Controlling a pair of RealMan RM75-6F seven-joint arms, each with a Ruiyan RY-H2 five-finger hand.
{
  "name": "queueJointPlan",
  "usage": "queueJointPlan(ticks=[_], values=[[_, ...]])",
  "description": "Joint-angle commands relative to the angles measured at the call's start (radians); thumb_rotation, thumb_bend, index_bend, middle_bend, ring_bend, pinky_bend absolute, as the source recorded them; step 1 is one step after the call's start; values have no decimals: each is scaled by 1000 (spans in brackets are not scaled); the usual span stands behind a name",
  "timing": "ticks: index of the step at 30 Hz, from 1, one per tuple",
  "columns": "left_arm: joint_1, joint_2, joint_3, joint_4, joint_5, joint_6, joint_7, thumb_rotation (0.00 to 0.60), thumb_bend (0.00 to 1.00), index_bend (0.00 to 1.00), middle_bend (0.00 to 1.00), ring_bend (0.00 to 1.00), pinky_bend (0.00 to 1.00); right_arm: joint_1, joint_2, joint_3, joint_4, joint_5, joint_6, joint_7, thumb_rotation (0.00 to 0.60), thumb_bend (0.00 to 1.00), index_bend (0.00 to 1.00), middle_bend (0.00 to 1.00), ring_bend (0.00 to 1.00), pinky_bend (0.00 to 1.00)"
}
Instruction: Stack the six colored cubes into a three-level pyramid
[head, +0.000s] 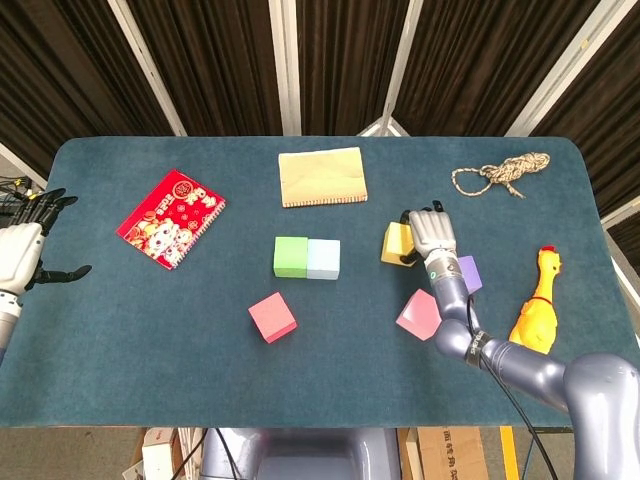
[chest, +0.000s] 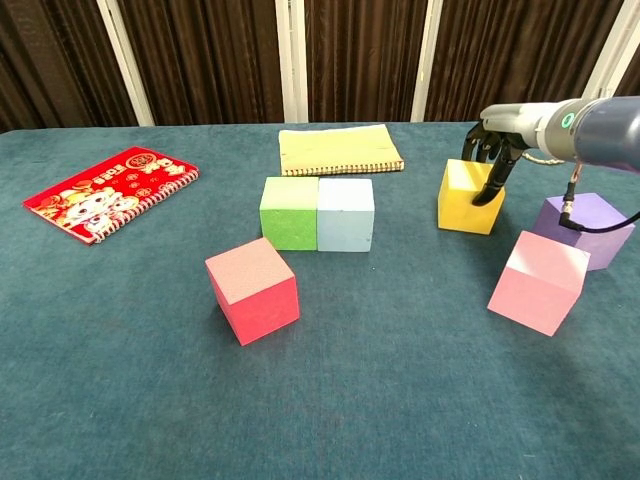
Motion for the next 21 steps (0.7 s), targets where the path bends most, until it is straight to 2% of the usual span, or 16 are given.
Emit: queueJointPlan(ticks=[1,8,16,21], values=[[5,1,5,-1,9,8,11,600,197,138,25,0,49,0,25,9,-47,-5,28,-8,600,188,382,454,239,0],[26,8,32,-16,45,49,83,600,198,138,27,0,49,-3,86,11,-179,11,80,-42,600,189,383,454,239,0],[58,14,68,-43,66,93,189,600,197,138,30,0,49,-14,136,-10,-322,-5,135,-72,600,190,383,454,239,0],[98,-6,84,-75,73,174,264,600,198,139,35,0,49,-20,148,-27,-399,-27,163,-82,600,189,383,454,239,0]])
